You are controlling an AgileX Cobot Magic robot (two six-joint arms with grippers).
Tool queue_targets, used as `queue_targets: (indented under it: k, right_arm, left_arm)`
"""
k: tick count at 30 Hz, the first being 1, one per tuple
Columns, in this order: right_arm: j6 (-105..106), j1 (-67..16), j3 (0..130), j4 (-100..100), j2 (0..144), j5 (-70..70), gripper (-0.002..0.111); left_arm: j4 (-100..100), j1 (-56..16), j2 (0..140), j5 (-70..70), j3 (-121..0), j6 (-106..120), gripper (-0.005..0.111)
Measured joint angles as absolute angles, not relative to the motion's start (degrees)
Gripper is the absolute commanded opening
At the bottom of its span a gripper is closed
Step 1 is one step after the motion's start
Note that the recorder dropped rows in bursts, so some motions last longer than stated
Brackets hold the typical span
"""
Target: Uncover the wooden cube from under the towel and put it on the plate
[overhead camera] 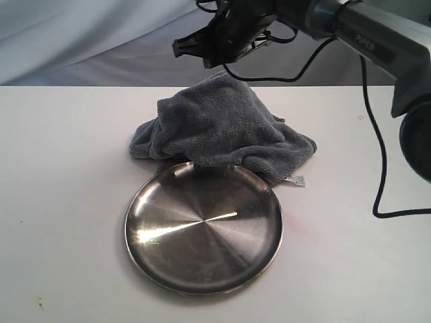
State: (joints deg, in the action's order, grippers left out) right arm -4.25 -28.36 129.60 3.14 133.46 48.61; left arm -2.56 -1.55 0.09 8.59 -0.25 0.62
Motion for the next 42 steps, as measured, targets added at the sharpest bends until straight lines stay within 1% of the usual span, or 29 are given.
queue_targets:
  k: [7, 11, 14, 21, 25, 31, 37, 42]
  right_arm:
    - [-3.5, -32.9, 129.6, 3.4, 133.5, 47.9, 0.0]
    - [-2.7, -34.8, 129.7, 3.4, 133.5, 49.8, 0.0]
    - [-1.6, -36.2, 129.7, 3.4, 133.5, 53.7, 0.0]
    - [4.2, -38.8, 129.7, 3.4, 133.9, 67.7, 0.0]
    - [5.3, -40.3, 128.2, 4.4, 133.9, 69.1, 0.0]
    - [6.3, -40.7, 118.7, 5.3, 132.1, 69.6, 0.0]
    - [6.2, -40.3, 106.3, 0.0, 125.8, 69.8, 0.0]
    - [6.1, -35.3, 97.2, 0.4, 118.8, 67.3, 0.0]
  left_arm:
    - [-2.6, -1.6, 0.1, 8.6, -0.3, 0.6, 0.001]
    - [-2.6, -1.6, 0.1, 8.6, -0.3, 0.6, 0.001]
    - [-2.6, -1.6, 0.1, 8.6, -0.3, 0.6, 0.001]
    - [-2.6, -1.6, 0.1, 8.6, -0.3, 0.6, 0.001]
    - [-2.6, -1.6, 0.1, 8.6, -0.3, 0.6, 0.001]
    - [-2.6, -1.6, 0.1, 8.6, -0.3, 0.6, 0.001]
    - [-2.6, -1.6, 0.1, 8.6, -0.3, 0.6, 0.001]
    - [-2.6, -1.6, 0.1, 8.6, -0.3, 0.6, 0.001]
